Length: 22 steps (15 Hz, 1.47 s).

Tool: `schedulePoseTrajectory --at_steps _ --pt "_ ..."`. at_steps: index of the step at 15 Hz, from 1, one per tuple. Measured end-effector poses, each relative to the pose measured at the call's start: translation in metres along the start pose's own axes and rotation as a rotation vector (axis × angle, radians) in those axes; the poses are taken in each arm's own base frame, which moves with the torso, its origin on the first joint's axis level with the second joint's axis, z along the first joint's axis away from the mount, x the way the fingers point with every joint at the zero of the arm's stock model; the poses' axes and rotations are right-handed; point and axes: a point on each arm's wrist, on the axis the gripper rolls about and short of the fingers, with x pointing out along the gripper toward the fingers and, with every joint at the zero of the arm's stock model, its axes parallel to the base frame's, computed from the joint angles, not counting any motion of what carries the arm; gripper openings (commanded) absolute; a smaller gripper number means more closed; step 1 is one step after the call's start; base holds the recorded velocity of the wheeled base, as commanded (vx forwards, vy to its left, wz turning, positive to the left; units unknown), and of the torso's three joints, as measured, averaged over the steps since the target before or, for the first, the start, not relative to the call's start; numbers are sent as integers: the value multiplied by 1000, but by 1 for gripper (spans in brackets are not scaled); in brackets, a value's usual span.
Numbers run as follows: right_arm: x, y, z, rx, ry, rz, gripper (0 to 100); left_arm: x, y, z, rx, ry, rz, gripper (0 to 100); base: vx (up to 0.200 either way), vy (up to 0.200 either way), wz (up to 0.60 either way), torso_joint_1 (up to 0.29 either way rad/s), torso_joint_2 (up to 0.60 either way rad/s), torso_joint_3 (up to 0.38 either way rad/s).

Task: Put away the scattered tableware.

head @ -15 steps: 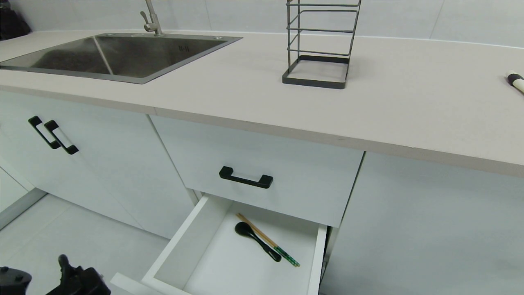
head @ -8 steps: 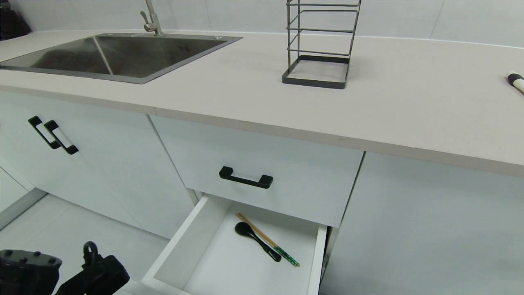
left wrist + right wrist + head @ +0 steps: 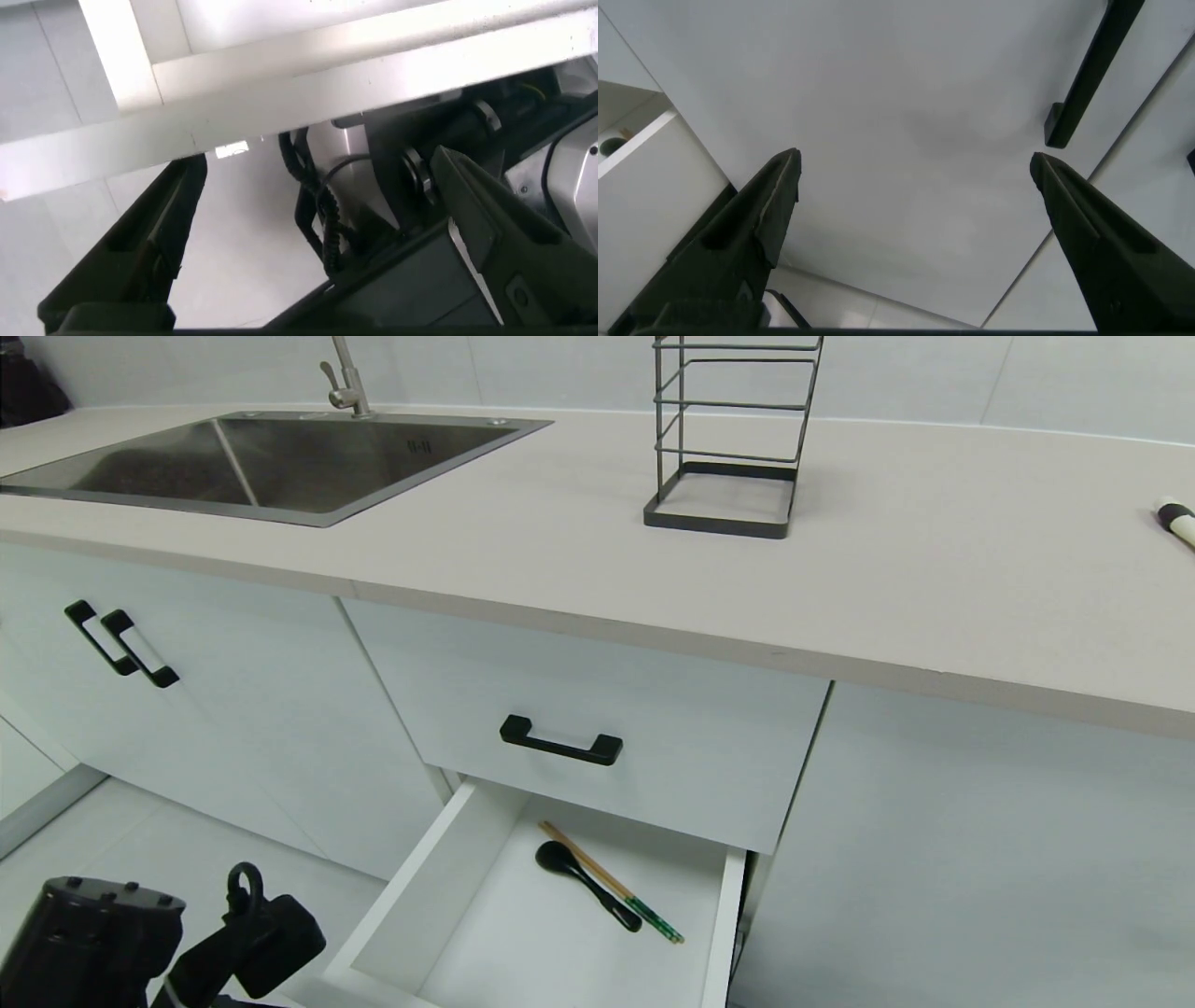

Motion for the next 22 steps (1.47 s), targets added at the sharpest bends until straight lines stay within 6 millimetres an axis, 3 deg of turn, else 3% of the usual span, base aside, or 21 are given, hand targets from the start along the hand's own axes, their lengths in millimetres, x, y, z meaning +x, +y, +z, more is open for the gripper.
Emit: schedulePoseTrajectory --at_steps 22 --pt "0 0 0 0 1 0 100 41 11 39 60 -161 5 100 0 0 0 0 0 0"
